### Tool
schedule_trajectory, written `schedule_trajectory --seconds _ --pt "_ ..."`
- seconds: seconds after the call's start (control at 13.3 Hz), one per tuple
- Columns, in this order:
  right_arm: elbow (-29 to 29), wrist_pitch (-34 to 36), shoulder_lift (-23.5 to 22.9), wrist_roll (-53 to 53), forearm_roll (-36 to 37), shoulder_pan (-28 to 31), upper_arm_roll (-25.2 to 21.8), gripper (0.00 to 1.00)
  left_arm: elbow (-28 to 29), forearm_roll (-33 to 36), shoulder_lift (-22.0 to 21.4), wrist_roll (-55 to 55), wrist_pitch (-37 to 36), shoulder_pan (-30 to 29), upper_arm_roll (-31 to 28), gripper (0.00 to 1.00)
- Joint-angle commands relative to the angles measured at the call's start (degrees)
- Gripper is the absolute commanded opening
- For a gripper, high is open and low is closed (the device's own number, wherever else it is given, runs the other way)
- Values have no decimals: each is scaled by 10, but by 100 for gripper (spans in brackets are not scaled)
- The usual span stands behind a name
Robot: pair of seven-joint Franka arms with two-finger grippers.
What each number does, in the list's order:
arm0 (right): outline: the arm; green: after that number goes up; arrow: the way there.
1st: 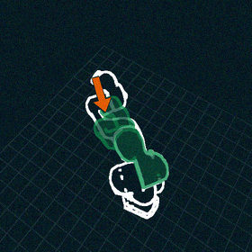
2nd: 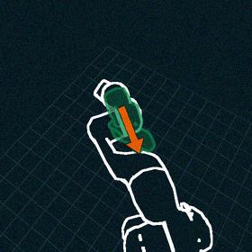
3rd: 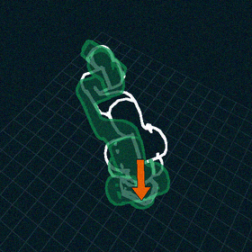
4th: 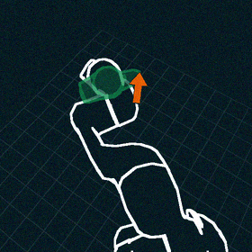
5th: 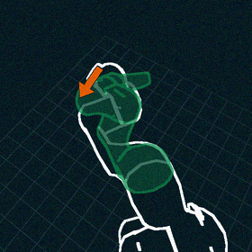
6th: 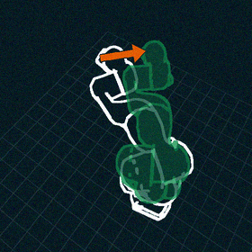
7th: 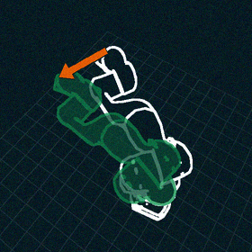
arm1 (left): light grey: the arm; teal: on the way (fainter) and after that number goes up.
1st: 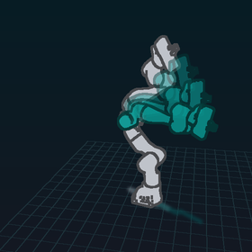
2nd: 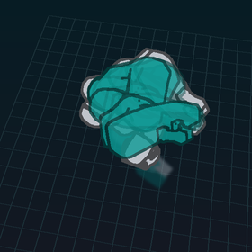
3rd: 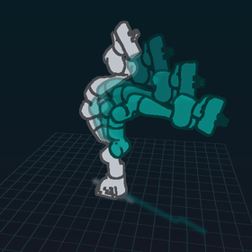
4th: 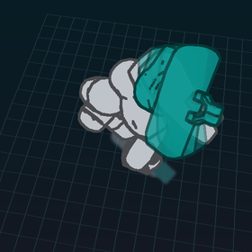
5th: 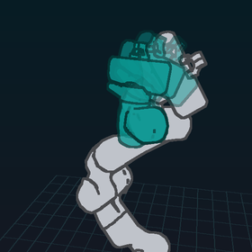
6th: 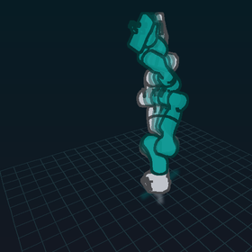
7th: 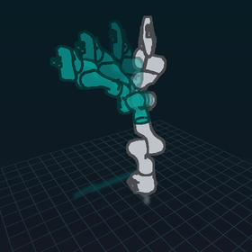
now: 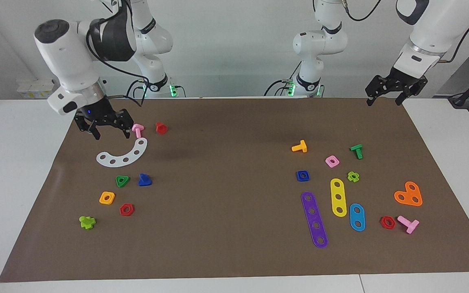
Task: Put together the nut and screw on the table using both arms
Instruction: 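Reach the right gripper down to the blue bolt, then grip the blue nut with the left gripper while the right gripper lifts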
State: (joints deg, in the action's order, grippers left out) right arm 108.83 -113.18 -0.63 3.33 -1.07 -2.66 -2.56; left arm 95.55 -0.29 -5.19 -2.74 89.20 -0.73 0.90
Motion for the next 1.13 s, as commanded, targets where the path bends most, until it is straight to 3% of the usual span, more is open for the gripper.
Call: schedule_trajectory --seconds 0.0,0.3,0.53,0.6,0.83,1.05 --pt "9 -53 -49 52 -10 6 5 100 -1 12 -1 5 -7 -2 2 100" --pt "67 -182 -96 73 -11 4 16 98 -1 13 -1 7 -11 6 6 100" --pt "77 -230 -126 73 -15 -15 17 89 9 11 -3 6 -12 8 9 100" --pt "87 -250 -132 73 -15 -15 18 84 19 9 -8 6 -3 16 9 100" --pt "104 -270 -133 94 -16 -14 17 56 36 -1 1 40 29 56 9 94" --pt "112 -270 -134 97 -16 -13 17 47 36 -37 49 94 81 84 9 92"
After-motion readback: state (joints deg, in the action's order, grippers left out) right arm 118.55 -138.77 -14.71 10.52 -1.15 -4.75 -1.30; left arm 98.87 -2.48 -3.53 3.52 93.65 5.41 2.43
